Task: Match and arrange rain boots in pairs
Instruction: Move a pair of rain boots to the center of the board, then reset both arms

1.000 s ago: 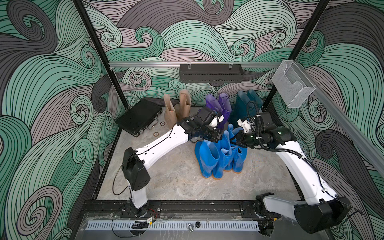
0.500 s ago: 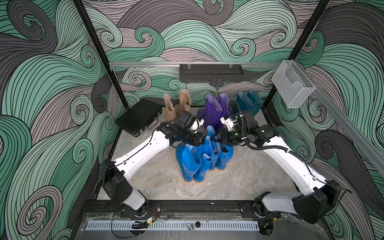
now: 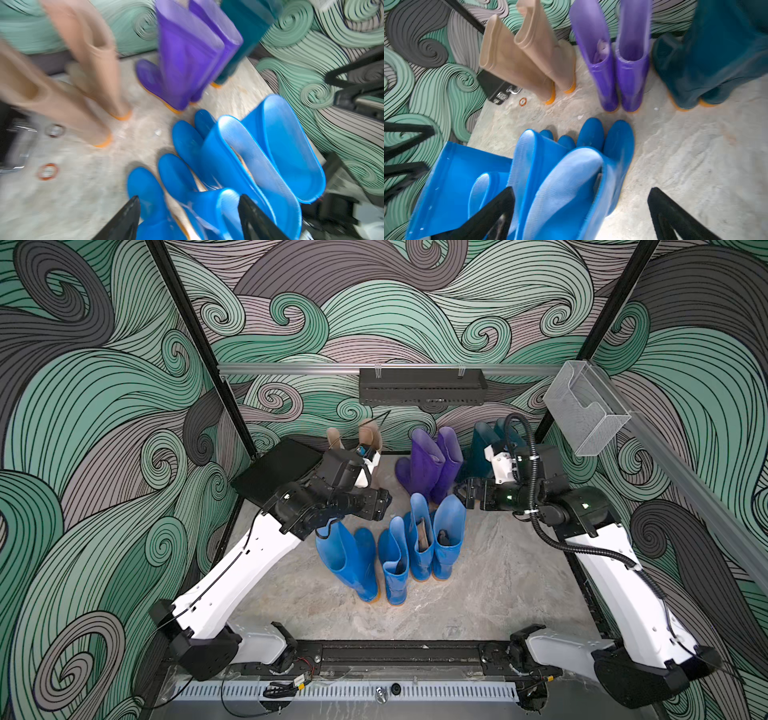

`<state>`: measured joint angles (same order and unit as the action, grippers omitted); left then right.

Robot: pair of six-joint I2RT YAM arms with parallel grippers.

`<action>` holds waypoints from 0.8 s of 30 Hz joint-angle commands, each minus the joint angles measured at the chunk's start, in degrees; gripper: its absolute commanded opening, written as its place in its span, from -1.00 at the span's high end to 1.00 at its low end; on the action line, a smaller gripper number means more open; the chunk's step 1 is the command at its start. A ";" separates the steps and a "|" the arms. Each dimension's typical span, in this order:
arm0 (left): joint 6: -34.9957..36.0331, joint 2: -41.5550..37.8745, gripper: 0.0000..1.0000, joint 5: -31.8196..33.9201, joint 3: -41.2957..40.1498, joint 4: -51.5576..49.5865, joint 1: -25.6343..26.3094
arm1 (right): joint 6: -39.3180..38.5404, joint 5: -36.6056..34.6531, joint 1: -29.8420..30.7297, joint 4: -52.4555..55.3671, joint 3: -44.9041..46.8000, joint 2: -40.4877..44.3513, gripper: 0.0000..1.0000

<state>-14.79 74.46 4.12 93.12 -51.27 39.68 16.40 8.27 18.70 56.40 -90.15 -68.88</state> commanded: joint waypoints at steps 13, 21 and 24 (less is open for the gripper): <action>-1.27 -11.35 -0.60 18.67 -4.81 -15.28 -17.66 | -8.05 0.07 -14.32 -6.26 14.61 7.85 -0.99; -2.36 -18.27 -0.67 13.73 -24.39 -4.23 -28.44 | -7.36 -9.00 -19.13 -22.25 34.34 13.55 -0.99; -1.30 -19.63 -0.68 12.79 -35.85 9.61 -32.72 | -6.35 -15.05 -20.49 -35.22 45.01 14.83 -0.99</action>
<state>-16.27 54.57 18.90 63.90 -53.82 9.67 9.54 0.43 -0.97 34.54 -51.03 -54.48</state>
